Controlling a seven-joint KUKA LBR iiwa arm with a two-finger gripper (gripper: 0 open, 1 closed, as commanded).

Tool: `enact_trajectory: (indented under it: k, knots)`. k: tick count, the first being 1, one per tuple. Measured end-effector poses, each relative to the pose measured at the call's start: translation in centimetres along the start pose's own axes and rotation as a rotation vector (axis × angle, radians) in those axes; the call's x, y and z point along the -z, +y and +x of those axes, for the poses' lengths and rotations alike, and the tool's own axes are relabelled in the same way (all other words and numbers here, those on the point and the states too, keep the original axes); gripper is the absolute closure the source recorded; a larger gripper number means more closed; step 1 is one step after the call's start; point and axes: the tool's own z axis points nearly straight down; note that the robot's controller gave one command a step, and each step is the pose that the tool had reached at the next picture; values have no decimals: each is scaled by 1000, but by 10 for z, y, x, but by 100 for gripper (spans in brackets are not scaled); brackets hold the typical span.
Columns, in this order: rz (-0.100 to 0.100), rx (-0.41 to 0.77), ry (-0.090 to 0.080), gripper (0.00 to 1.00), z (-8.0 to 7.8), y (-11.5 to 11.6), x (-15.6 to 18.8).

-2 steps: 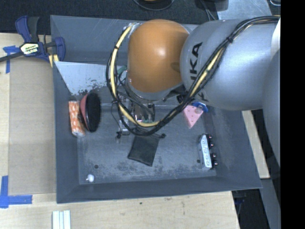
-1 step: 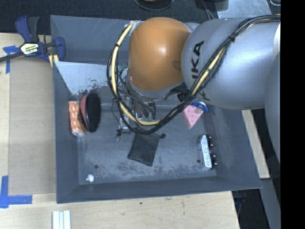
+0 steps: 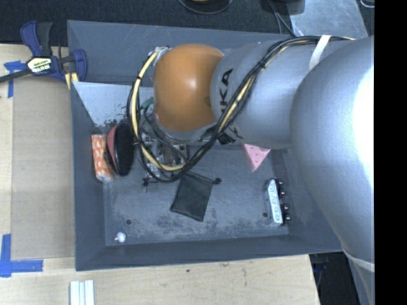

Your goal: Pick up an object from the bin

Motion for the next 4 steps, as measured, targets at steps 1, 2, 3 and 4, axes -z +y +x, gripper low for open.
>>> enact_trajectory:
  k: [1,2,3,4]
  knots:
    - [0,7,0,0,73,-28,11]
    - [-2,-37,-5,0,-17,-38,1]
    - [-1,-87,-4,0,-1,-14,-39]
    - [-2,-129,-6,0,6,-82,-23]
